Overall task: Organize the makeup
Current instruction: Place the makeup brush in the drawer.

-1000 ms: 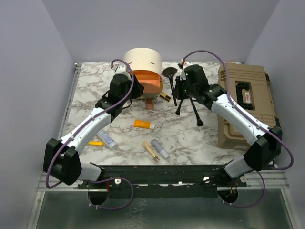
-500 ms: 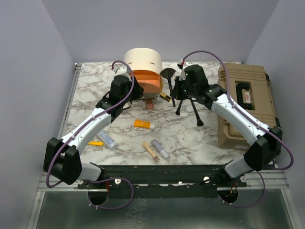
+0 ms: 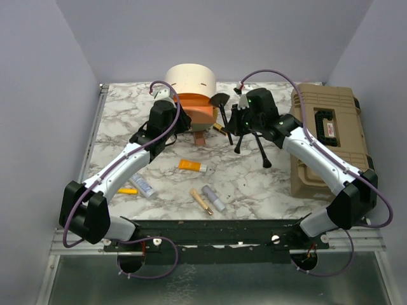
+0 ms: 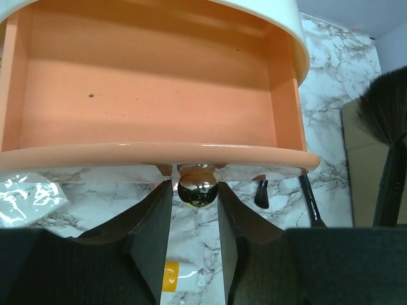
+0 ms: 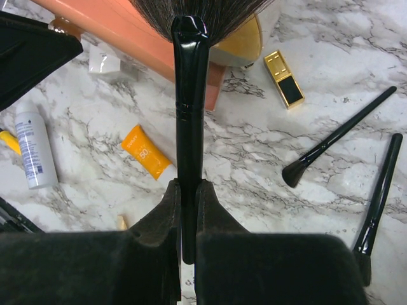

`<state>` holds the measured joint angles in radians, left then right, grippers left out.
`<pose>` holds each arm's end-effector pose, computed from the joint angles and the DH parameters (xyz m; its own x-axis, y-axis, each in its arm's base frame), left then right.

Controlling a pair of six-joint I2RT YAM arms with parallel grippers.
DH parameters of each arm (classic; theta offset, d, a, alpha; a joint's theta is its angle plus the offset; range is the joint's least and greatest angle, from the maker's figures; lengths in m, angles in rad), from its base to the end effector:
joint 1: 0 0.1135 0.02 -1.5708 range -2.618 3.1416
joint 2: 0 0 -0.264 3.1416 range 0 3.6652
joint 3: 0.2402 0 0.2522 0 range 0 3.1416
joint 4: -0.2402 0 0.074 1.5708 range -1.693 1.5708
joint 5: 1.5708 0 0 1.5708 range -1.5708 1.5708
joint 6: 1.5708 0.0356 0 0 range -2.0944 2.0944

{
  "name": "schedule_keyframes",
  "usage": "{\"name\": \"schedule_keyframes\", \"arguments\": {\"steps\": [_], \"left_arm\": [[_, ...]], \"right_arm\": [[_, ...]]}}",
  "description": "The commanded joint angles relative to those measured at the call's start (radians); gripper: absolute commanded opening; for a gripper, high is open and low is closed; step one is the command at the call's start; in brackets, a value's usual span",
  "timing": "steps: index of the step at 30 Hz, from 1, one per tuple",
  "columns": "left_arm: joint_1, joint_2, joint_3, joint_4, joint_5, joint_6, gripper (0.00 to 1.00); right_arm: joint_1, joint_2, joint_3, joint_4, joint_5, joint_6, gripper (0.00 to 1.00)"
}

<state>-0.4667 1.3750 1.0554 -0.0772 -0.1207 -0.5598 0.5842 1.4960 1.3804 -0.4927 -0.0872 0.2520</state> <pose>0.2885 -0.1406 0.3102 -0.4770 -0.3500 -0.8062 0.1112 0.8859 -0.4503 0.2822 0.1903 0.3455 -0.6135 -0.1078 -0.7823 -0.4709 0.8452 0.2528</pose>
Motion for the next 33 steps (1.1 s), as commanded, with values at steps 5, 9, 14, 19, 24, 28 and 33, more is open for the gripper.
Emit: {"name": "schedule_keyframes", "arguments": {"steps": [5, 9, 14, 19, 24, 28, 33], "left_arm": [[-0.001, 0.012, 0.029, 0.026, -0.011, 0.015, 0.31], [-0.001, 0.007, 0.025, 0.026, -0.011, 0.006, 0.28], [-0.001, -0.002, 0.027, 0.025, 0.018, 0.003, 0.25], [-0.002, -0.04, -0.013, 0.024, 0.064, -0.016, 0.25], [-0.003, -0.067, -0.035, 0.024, 0.073, -0.051, 0.25], [-0.003, -0.07, -0.035, 0.023, 0.084, -0.064, 0.25], [-0.006, -0.084, -0.06, 0.025, 0.093, -0.08, 0.25]], "right_arm": [[0.005, -0.007, -0.001, -0.001, -0.055, -0.063, 0.0], [0.005, 0.0, 0.012, -0.009, -0.081, -0.077, 0.0], [0.004, 0.03, 0.094, -0.088, -0.118, -0.137, 0.0], [0.005, 0.1, 0.229, -0.236, -0.056, -0.205, 0.0], [0.005, 0.195, 0.395, -0.374, -0.016, -0.242, 0.0], [0.005, 0.255, 0.475, -0.415, -0.033, -0.3, 0.0], [0.005, 0.321, 0.592, -0.501, -0.05, -0.376, 0.0]]}}
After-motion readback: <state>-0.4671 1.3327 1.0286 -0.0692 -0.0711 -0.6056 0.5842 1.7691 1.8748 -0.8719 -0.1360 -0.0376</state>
